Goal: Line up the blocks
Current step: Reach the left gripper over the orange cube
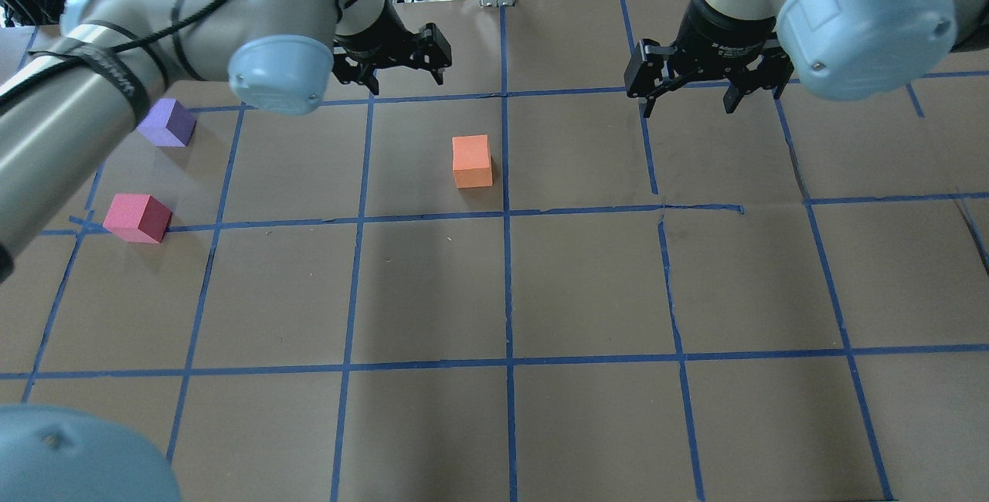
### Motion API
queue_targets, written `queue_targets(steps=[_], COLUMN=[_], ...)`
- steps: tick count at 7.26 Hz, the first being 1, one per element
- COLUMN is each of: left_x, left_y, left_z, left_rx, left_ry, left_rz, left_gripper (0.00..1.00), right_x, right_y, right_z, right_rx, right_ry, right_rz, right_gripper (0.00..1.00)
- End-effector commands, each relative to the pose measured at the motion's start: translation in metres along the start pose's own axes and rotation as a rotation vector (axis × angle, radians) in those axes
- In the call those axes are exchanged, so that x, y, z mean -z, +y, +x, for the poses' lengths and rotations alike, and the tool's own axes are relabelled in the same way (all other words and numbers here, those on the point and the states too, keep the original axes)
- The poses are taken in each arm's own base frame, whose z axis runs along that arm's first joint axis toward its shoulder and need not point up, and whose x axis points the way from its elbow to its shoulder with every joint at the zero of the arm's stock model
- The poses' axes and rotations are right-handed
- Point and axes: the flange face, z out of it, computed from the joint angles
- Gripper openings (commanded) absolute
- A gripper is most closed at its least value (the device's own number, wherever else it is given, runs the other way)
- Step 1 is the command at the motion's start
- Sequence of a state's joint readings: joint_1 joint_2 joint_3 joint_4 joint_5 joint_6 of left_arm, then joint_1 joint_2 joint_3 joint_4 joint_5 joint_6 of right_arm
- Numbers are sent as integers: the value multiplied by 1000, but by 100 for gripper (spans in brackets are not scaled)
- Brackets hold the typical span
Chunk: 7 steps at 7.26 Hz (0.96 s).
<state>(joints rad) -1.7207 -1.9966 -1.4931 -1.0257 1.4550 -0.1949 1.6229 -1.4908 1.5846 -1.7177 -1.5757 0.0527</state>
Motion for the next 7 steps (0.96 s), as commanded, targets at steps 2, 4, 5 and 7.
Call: queue_targets(steps=[2, 4, 5, 7], left_x=[-108, -139, -153, -163], left_y=[1, 1, 7, 16], left_z=[33, 32, 29, 37], left_rx=[-20, -3, -5, -6], left_ry=[18, 11, -1, -10], left_rz=[-60, -100, -128, -144], left_gripper=[100, 100, 100, 81], right_x=[18, 22, 24, 31], right_y=[22, 30, 31, 37], right_z=[3, 6, 6, 7], right_rx=[7, 4, 4, 71], right_ry=[-9, -5, -5, 2], right_rz=[-7, -27, -24, -10], right_gripper=[100, 100, 100, 100])
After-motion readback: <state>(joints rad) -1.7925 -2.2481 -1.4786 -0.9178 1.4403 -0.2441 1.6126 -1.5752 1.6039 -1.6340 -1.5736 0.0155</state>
